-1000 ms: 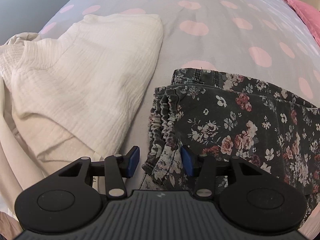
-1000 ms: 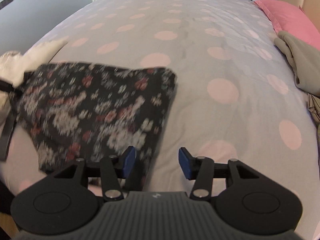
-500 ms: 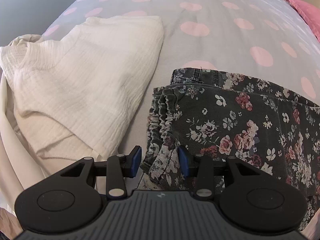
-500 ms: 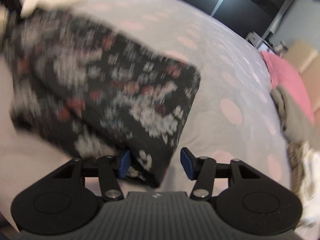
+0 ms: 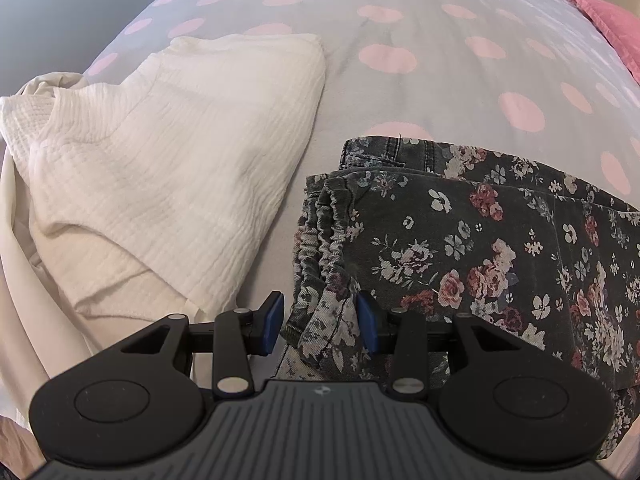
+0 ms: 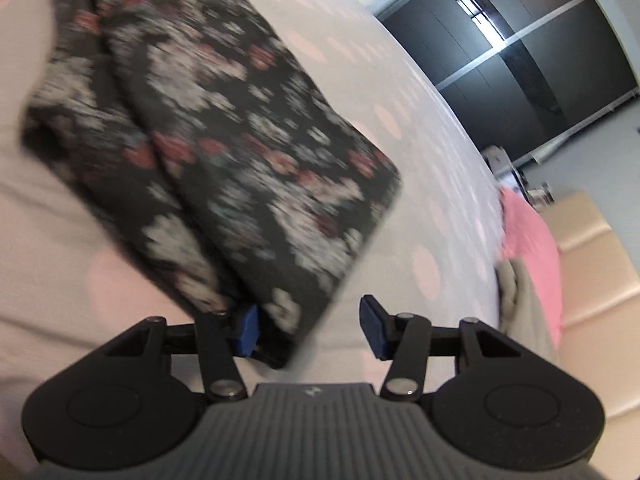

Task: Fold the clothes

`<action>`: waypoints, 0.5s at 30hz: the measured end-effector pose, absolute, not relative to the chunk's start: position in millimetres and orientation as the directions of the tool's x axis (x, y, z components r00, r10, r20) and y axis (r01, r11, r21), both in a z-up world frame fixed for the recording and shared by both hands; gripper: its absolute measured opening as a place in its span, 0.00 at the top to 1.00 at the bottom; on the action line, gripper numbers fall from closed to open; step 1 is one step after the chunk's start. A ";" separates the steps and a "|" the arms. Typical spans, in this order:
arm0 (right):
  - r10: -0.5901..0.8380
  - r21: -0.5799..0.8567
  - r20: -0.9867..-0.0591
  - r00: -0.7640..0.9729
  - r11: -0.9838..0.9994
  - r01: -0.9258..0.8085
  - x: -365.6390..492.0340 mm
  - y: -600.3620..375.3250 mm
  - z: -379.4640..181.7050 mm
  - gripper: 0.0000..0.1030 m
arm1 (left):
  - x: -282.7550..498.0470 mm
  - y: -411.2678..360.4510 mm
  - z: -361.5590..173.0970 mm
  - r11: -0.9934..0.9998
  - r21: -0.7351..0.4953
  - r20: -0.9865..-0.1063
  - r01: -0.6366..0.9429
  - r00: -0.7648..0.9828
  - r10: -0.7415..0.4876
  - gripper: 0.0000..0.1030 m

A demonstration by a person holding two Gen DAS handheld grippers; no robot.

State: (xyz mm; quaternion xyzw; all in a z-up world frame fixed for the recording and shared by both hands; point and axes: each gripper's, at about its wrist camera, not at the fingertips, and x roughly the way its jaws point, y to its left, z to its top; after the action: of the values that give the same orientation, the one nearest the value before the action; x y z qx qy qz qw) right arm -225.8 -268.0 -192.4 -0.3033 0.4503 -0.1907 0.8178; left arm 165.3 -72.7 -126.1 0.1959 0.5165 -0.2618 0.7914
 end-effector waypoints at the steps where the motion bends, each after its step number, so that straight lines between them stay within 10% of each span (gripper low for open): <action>1: -0.591 -0.673 -0.614 0.523 0.738 0.045 -227.0 -269.9 -192.0 0.48 | 165.7 -72.3 -126.2 0.787 0.036 -0.920 0.615 0.328 -0.214 0.64; 5: -0.587 -0.737 -0.558 0.587 0.676 -0.025 -231.0 -251.7 -196.6 0.92 | 166.5 -73.3 -123.5 0.786 0.029 -0.914 0.618 0.334 -0.229 0.76; 15: -0.575 -0.647 -0.621 0.534 0.760 0.066 -233.0 -273.2 -183.1 0.94 | 159.0 -80.4 -125.3 0.742 0.020 -0.893 0.670 0.346 -0.288 0.81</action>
State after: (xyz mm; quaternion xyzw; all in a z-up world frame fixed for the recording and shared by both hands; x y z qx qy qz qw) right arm -233.0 -273.2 -183.1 -0.2874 0.4424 -0.1936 0.8272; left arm 159.0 -80.4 -125.3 0.1963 0.4864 -0.3007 0.7966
